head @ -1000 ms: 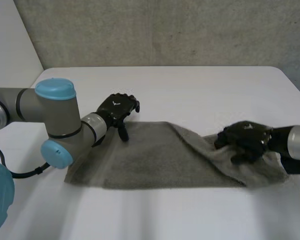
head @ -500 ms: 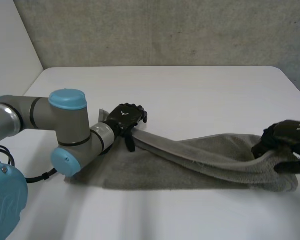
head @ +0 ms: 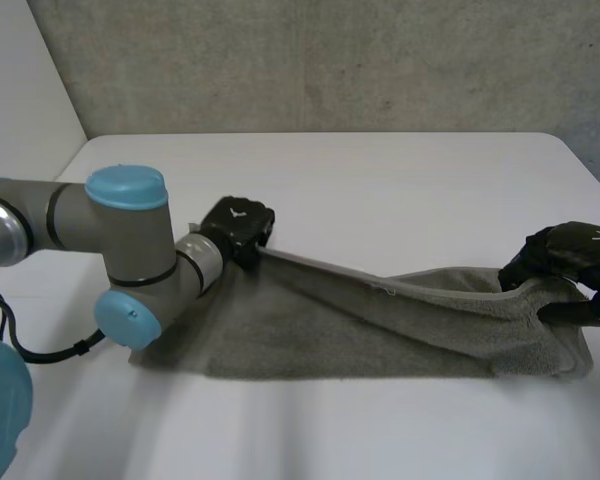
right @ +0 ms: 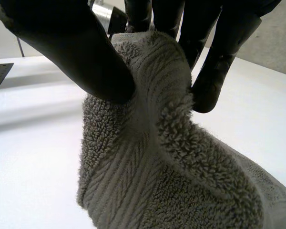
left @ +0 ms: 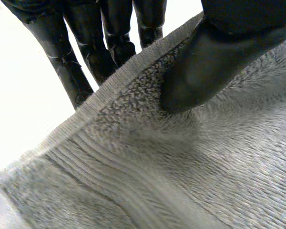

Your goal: Fold the towel.

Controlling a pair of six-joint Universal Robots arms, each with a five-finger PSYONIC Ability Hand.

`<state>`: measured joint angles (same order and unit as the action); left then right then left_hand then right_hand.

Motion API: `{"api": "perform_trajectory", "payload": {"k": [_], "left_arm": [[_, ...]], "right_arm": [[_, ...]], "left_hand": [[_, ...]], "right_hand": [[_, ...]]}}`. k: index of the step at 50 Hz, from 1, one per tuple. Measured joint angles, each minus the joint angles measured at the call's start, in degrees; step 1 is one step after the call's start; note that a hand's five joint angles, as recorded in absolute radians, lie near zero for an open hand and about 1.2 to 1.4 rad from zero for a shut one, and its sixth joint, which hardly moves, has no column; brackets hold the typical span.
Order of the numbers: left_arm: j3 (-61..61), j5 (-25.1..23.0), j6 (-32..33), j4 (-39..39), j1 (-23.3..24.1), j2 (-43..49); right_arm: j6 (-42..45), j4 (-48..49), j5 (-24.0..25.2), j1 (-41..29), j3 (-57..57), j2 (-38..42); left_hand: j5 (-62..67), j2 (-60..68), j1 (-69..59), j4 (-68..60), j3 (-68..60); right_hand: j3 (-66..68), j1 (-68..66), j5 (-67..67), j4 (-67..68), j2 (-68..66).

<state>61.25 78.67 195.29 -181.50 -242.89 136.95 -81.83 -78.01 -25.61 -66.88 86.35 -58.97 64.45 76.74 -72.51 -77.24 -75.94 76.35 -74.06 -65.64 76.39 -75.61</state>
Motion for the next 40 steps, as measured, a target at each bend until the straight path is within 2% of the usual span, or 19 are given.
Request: {"api": "perform_trajectory", "payload": {"k": [7, 10, 13, 17, 21, 25, 27, 30, 35, 37, 40], "left_arm": [[-0.04, 2.98, 0.17, 0.25, -0.04, -3.65], [-0.04, 3.17, 0.24, 0.47, -0.12, -4.97], [0.08, 3.11, 0.27, 0.89, -0.32, -6.4], [0.48, 2.97, 0.24, 1.61, -0.65, -7.87], [1.39, 2.9, 0.22, 2.55, -1.2, -9.81], [2.4, 2.86, 0.86, 4.04, -1.53, -11.62], [2.59, 2.87, 1.46, 4.7, -1.6, -12.03], [2.17, 2.89, 5.42, 6.63, -1.68, -12.28], [-1.0, 3.09, 14.37, 7.99, -1.7, -10.68], [-5.55, 3.57, 19.38, 7.54, -1.65, -9.18], [-12.28, 4.62, 23.25, 6.09, -1.58, -7.6]], "right_arm": [[-4.82, 0.57, -0.26, -4.35, -7.73, 3.97], [-9.89, 1.75, -0.72, -7.1, -13.59, 6.39], [-18.69, 5.33, -3.0, -10.84, -21.69, 9.34], [-29.84, 12.59, -8.86, -15.22, -29.85, 11.7], [-41.02, 24.6, -19.88, -19.82, -35.56, 12.44], [-46.04, 32.54, -29.18, -22.53, -36.72, 11.73], [-46.59, 33.87, -31.2, -23.11, -36.64, 11.42], [-46.64, 36.09, -34.74, -24.86, -37.04, 10.83], [-46.58, 39.17, -36.66, -27.79, -41.0, 11.02], [-48.5, 43.88, -38.1, -30.06, -45.8, 11.29], [-52.17, 50.75, -39.93, -32.13, -51.27, 11.34]], "left_hand": [[0.11, 0.34, -0.09, -0.16, -0.41], [0.43, 0.45, -0.09, -0.16, -0.43], [0.5, 0.46, -0.09, -0.16, -0.43], [0.5, 0.46, -0.09, -0.17, -0.43], [0.5, 0.46, -0.1, -0.18, -0.43], [0.5, 0.46, -0.1, -0.18, -0.43], [0.5, 0.46, -0.1, -0.18, -0.44], [0.98, 0.57, -0.31, -0.18, -0.44], [1.03, 0.58, -0.31, -0.19, -0.44], [1.03, 0.59, -0.34, -0.35, -0.63], [1.03, 0.71, -0.35, -0.46, -0.73]], "right_hand": [[0.02, 0.0, 0.0, 0.0, 0.0], [0.03, -0.51, 0.0, 0.0, 0.0], [0.03, -0.53, -0.01, 0.0, 0.0], [0.04, -0.53, -0.02, 0.0, 0.0], [0.04, -0.53, -0.02, 0.01, 0.0], [0.04, -0.54, -0.02, 0.01, 0.0], [0.04, -0.54, -0.02, 0.01, 0.0], [0.04, -2.19, -1.41, 0.0, 0.0], [0.05, -2.19, -1.41, 0.0, 0.0], [0.05, -2.2, -1.41, 0.0, 0.0], [0.05, -2.2, -1.41, 0.0, 0.0]]}}
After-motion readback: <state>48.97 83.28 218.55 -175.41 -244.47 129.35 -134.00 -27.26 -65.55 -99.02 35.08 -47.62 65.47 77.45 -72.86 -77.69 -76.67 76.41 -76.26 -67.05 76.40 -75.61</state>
